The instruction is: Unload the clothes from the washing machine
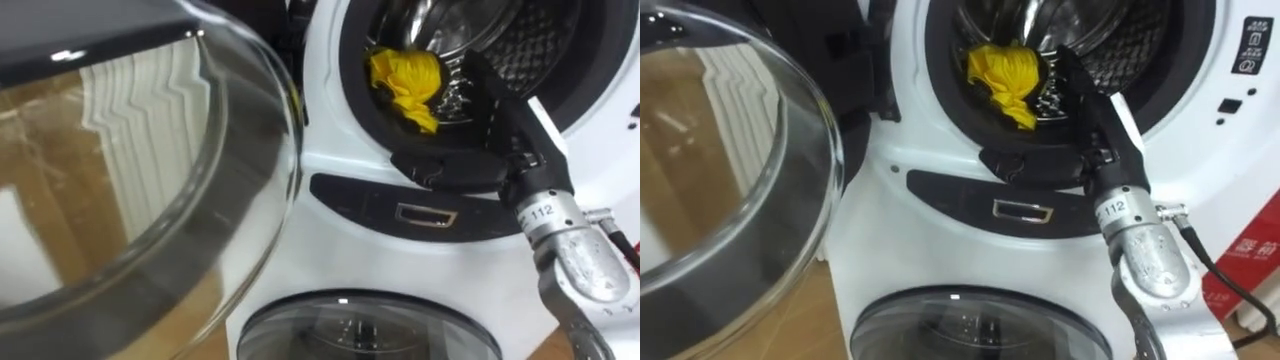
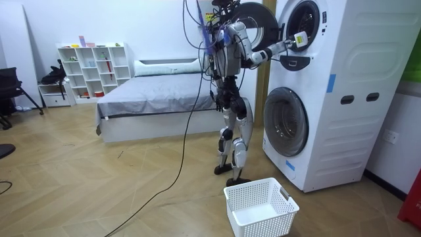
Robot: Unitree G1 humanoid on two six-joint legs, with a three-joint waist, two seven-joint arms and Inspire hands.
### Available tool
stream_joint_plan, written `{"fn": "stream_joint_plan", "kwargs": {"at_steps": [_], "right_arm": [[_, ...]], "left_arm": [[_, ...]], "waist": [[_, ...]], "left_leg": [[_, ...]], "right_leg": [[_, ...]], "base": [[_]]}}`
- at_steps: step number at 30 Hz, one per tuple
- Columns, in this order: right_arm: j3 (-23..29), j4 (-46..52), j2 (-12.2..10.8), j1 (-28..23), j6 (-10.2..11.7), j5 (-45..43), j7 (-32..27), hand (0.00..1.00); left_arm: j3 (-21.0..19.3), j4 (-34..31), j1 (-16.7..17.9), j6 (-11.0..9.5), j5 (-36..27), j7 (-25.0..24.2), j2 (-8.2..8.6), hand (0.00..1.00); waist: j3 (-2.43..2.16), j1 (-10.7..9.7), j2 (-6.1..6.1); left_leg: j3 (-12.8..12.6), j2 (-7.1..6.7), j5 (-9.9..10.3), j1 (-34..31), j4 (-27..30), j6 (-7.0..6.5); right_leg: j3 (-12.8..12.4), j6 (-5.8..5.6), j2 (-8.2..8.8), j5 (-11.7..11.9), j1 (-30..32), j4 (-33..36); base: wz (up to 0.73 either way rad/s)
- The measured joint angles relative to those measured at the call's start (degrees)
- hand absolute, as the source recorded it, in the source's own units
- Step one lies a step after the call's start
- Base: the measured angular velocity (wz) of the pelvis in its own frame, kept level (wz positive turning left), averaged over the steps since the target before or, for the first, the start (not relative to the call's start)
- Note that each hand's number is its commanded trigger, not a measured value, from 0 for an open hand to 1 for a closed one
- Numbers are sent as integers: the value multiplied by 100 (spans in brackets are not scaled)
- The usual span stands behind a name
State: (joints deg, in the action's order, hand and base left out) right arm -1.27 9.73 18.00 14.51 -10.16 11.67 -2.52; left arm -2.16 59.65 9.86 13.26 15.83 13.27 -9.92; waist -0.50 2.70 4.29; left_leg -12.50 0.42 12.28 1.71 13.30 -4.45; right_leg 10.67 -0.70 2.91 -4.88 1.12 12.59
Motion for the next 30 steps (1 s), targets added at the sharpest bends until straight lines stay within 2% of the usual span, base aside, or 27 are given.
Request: {"fn": "stream_joint_plan", "kwargs": {"at_steps": [4, 8, 10, 14, 16, 18, 19, 23, 28, 30], "right_arm": [[-2, 142, 37, 69, 0, 27, 89, 0], [-1, 257, 40, 543, 3, 28, 142, 0], [0, 463, 45, 727, 10, 29, 135, 0], [26, 686, 46, 797, 25, -7, 113, 0], [40, 687, 46, 797, 25, -77, 53, 0], [52, 683, 57, 797, 23, -78, -26, 0], [54, 682, 69, 797, 23, -79, -44, 0], [286, 365, 324, 800, 40, -34, -60, 0], [547, -338, 511, 814, -18, 179, -39, 0], [549, -726, 603, 1016, -50, 180, -26, 0]], "left_arm": [[3, 1, -12, -10, 0, 5, -1, 0], [5, 44, -4, -81, -1, 25, -11, 0], [-2, 64, 5, -84, -1, 54, -17, 0], [-16, 84, 14, -90, -5, 96, -13, 0], [-85, 129, 17, -119, -4, 94, -11, 0], [-227, 133, 61, -124, -5, 92, -11, 0], [-229, 133, 78, -124, -4, 92, -17, 0], [-232, 105, 99, -124, 13, 80, -26, 0], [-424, 94, 119, -113, 11, 1, -24, 0], [-460, 94, 127, -109, 12, -22, -25, 0]], "waist": [[7, 52, -23], [29, 85, -7], [14, 101, 53], [-2, 116, 103], [12, 116, 121], [52, 75, 151], [50, 67, 154], [47, 66, 187], [32, 68, 223], [52, 68, 196]], "left_leg": [[1, 27, -42, 88, -112, 58], [33, 75, -69, 168, -196, 107], [69, 87, -59, 187, -213, 134], [110, 100, -55, 214, -272, 151], [128, 98, -55, 247, -287, 152], [156, 90, -54, 292, -338, 150], [163, 87, -54, 293, -349, 150], [263, 67, -49, 253, -373, 142], [387, 73, -49, 213, -383, 142], [396, 73, -49, 221, -382, 143]], "right_leg": [[16, 8, -37, 1, -34, -8], [56, 20, -93, -7, -130, -56], [73, 63, -113, -34, -173, -116], [114, 68, -141, -38, -235, -210], [115, 67, -144, -38, -263, -211], [105, 66, -143, -39, -304, -226], [105, 66, -142, -39, -306, -233], [210, 65, -128, -39, -335, -289], [271, 46, -126, -51, -322, -295], [354, 40, -101, -55, -318, -296]], "base": [[0], [4], [8], [7], [7], [6], [5], [13], [13], [4]]}}
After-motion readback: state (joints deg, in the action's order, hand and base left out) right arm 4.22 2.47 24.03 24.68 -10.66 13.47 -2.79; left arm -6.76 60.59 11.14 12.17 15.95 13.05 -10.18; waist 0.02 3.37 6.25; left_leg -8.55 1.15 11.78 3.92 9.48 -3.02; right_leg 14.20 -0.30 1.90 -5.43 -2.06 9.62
